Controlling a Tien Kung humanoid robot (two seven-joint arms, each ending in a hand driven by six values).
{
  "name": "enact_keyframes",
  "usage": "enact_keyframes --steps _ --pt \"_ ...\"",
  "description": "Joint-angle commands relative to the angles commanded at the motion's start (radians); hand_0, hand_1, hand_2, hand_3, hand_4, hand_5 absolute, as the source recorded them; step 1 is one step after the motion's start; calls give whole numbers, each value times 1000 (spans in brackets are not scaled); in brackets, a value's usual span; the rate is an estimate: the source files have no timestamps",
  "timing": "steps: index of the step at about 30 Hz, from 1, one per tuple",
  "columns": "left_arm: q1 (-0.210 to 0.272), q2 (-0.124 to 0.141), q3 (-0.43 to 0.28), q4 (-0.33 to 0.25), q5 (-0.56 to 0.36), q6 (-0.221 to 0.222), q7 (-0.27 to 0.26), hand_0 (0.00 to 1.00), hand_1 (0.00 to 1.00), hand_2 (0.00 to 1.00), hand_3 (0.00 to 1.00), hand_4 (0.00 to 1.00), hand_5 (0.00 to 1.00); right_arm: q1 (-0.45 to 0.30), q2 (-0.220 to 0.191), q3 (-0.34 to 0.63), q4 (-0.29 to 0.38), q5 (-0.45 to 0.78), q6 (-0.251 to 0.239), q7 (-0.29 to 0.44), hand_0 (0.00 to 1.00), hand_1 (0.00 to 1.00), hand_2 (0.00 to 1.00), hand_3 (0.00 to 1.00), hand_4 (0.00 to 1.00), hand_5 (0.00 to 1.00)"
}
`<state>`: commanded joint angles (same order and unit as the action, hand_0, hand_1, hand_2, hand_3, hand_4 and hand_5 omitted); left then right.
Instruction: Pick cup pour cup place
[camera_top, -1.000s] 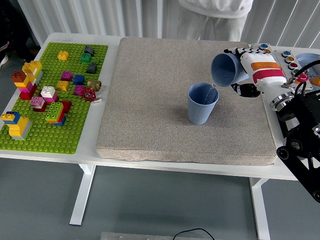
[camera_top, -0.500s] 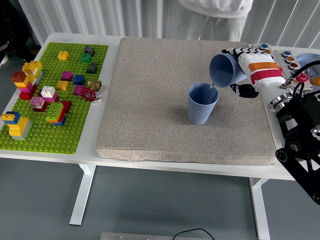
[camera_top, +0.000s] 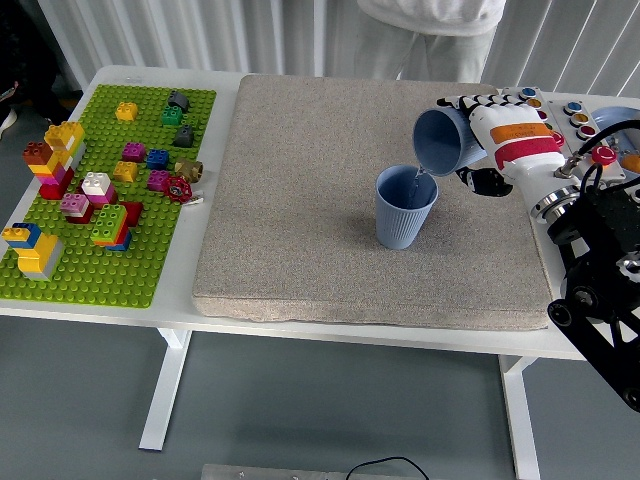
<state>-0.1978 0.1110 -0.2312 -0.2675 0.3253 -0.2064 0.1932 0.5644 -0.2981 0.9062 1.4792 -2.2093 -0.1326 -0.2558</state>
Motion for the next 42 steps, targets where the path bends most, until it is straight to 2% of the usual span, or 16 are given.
enact_keyframes --steps 27,42 --pt "0 2 -2 0 3 0 1 803 840 873 793 522 998 26 -25 -45 1 -35 -14 -8 862 778 702 777 713 37" --pt "4 4 -3 0 5 1 2 803 839 872 791 522 998 67 -85 -112 8 -47 -23 -7 873 777 694 772 710 26"
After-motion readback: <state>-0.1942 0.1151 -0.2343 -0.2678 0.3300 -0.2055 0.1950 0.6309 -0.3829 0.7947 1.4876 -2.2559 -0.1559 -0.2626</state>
